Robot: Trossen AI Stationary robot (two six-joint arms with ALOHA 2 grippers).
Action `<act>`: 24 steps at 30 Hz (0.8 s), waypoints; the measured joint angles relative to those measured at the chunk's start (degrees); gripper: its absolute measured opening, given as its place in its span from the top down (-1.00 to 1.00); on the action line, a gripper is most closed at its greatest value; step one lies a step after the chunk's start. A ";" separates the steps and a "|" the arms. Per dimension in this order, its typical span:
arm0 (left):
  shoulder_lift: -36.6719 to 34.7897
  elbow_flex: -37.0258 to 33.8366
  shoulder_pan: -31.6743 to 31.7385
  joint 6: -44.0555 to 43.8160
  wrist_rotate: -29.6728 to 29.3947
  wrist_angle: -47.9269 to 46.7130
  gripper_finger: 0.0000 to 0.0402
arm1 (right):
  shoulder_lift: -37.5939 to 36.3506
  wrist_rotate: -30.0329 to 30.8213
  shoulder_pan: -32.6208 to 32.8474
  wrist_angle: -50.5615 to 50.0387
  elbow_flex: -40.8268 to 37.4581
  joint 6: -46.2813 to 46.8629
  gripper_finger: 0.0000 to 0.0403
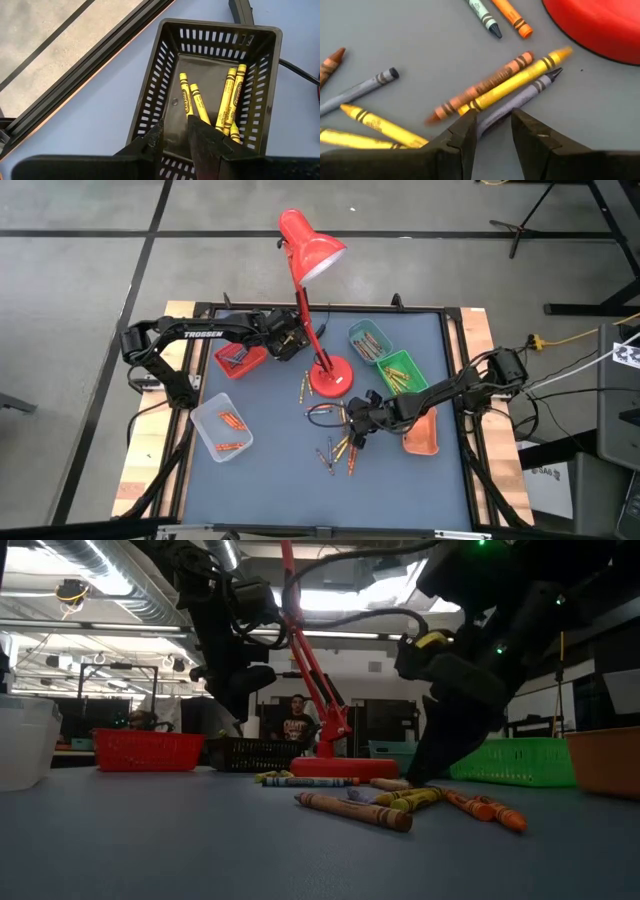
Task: Sort crayons
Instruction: Put the blue crayon into the middle left red bin
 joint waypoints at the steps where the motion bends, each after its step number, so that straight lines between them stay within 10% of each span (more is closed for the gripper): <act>1: 0.00 0.02 0.00 -0.02 0.00 0.00 0.65 | 0.48 -0.27 0.00 0.34 0.06 0.59 0.39; 24: -0.52 0.02 -0.42 3.29 0.04 0.00 0.65 | 1.94 7.67 -0.02 -0.81 -0.01 6.44 0.39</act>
